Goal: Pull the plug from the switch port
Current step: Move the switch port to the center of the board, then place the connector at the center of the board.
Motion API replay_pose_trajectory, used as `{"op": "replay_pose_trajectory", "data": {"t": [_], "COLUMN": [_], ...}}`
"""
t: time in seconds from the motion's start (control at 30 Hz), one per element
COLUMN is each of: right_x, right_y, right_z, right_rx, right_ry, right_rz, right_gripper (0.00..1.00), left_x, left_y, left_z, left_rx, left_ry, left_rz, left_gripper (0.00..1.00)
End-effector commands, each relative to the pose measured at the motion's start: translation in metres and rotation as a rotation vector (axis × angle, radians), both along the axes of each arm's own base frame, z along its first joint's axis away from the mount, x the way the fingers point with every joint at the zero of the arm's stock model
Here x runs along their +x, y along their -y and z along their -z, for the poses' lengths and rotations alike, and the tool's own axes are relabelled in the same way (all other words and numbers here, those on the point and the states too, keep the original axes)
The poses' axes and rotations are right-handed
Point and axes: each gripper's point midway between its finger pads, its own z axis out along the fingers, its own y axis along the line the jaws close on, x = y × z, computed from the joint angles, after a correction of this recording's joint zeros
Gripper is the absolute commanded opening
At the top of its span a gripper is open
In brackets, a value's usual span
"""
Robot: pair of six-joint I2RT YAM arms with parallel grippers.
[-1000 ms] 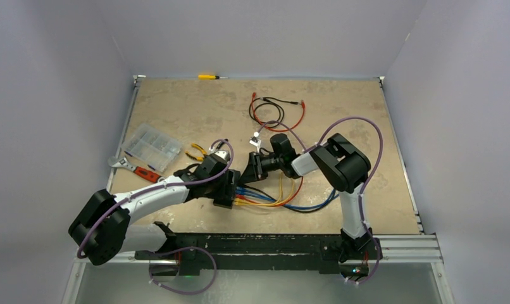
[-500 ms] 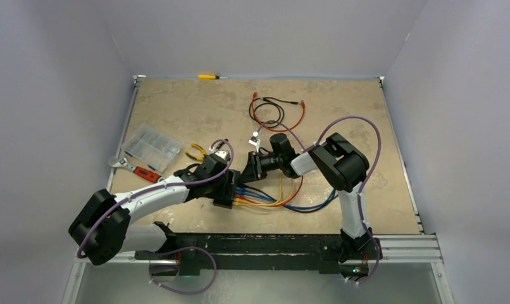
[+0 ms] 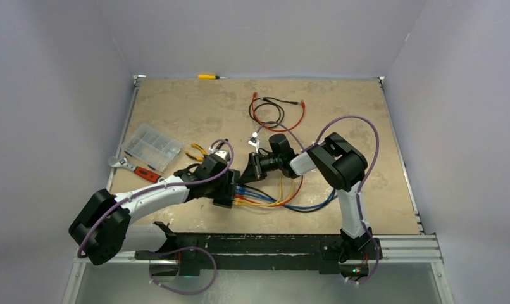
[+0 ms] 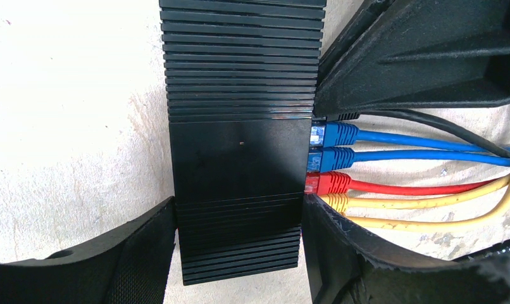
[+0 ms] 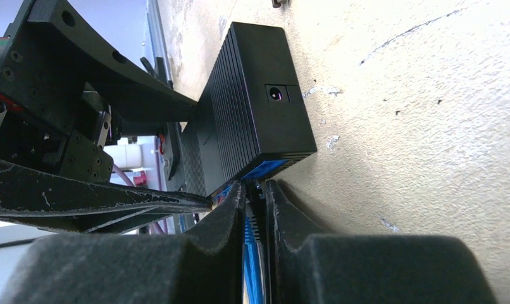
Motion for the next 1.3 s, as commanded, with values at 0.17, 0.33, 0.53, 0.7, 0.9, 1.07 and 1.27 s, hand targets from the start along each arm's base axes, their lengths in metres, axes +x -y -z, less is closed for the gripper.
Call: {"op": "replay_pose_trajectory", "data": {"t": [0.17, 0.33, 0.53, 0.7, 0.9, 1.07, 1.27], "right_x": [-0.003, -0.008, -0.013, -0.012, -0.009, -0.005, -0.001], "right_y": [0.014, 0.015, 0.019, 0.02, 0.02, 0.025, 0.03], "right_z": [0.037, 0.028, 0.03, 0.039, 0.049, 0.05, 0.039], "right_rx": [-0.153, -0.133, -0.133, -0.147, -0.165, -0.204, -0.227], "right_ry": [0.004, 0.011, 0.005, 0.003, -0.003, 0.026, 0.061], "right_rz": [0.056, 0.046, 0.032, 0.043, 0.054, 0.078, 0.111], "right_gripper": [0.1, 0.4, 0.56, 0.59, 0.52, 0.58, 0.66], "left_x": [0.007, 0.007, 0.005, 0.005, 0.005, 0.005, 0.003], "left_y": [-0.001, -0.001, -0.002, -0.001, 0.002, 0.002, 0.004], "left_z": [-0.001, -0.003, -0.004, -0.005, -0.011, -0.014, -0.017], "left_rx": [0.002, -0.001, -0.005, -0.015, -0.037, -0.049, -0.074], "left_ry": [0.025, 0.026, 0.029, 0.032, 0.042, 0.054, 0.06], "left_rz": [-0.03, -0.028, -0.026, -0.022, -0.019, -0.02, -0.013], "left_gripper": [0.0, 0.0, 0.0, 0.0, 0.0, 0.0, 0.0]}}
